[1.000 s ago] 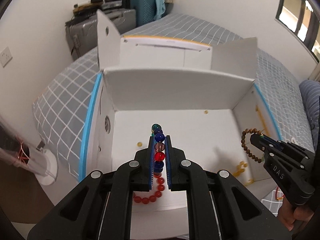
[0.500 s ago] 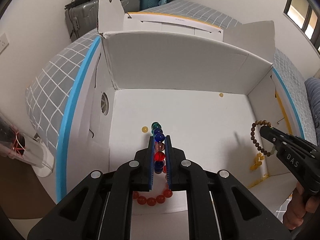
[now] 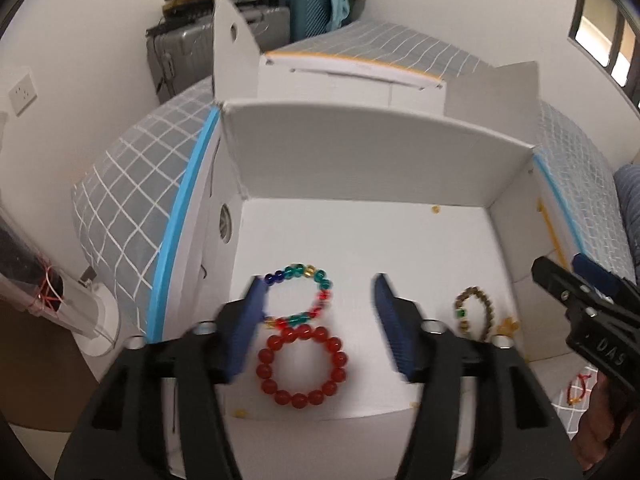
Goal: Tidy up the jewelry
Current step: 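Open both tools to drop the bracelets into the box, then move both tools away from the box toward the red string bracelets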
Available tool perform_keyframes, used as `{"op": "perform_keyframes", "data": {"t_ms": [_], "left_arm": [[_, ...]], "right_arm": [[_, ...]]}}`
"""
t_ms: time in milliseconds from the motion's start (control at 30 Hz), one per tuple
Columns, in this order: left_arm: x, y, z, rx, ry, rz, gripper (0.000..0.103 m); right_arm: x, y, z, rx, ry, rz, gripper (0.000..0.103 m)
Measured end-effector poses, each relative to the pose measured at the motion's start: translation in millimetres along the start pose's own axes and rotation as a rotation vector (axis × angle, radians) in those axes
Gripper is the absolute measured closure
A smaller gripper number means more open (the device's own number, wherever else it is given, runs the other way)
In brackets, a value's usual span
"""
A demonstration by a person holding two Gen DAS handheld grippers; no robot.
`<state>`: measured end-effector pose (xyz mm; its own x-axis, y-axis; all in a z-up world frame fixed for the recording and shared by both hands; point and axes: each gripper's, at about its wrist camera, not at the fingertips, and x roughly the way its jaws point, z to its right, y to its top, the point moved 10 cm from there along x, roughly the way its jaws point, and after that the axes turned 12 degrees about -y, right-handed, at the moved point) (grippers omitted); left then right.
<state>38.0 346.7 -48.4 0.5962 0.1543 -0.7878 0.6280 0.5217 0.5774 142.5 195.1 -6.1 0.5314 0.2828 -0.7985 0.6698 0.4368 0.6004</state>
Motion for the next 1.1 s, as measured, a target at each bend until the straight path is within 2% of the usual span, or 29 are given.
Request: {"op": "perform_keyframes", "data": {"t_ms": [67, 133, 367, 700, 933, 1100], "left_arm": [[-7, 3, 12, 0.013, -0.011, 0.021, 0.025], [-11, 3, 30, 0.037, -0.031, 0.032, 0.018], [-11, 4, 92, 0.117, -0.103, 0.054, 0.006], [-2, -17, 203, 0.260, -0.237, 0.027, 0.006], [7, -40, 277, 0.383, -0.317, -0.004, 0.006], [27, -63, 310, 0.425, -0.359, -0.062, 0.006]], "right_arm": [[-9, 6, 18, 0.025, -0.033, 0.033, 0.013], [-15, 11, 37, 0.051, -0.053, 0.059, 0.009], [-20, 10, 112, 0.101, -0.148, 0.078, 0.008], [-1, -25, 220, 0.211, -0.256, -0.020, 0.008], [9, -61, 281, 0.284, -0.297, -0.089, 0.008], [15, -83, 318, 0.344, -0.298, -0.140, 0.008]]}}
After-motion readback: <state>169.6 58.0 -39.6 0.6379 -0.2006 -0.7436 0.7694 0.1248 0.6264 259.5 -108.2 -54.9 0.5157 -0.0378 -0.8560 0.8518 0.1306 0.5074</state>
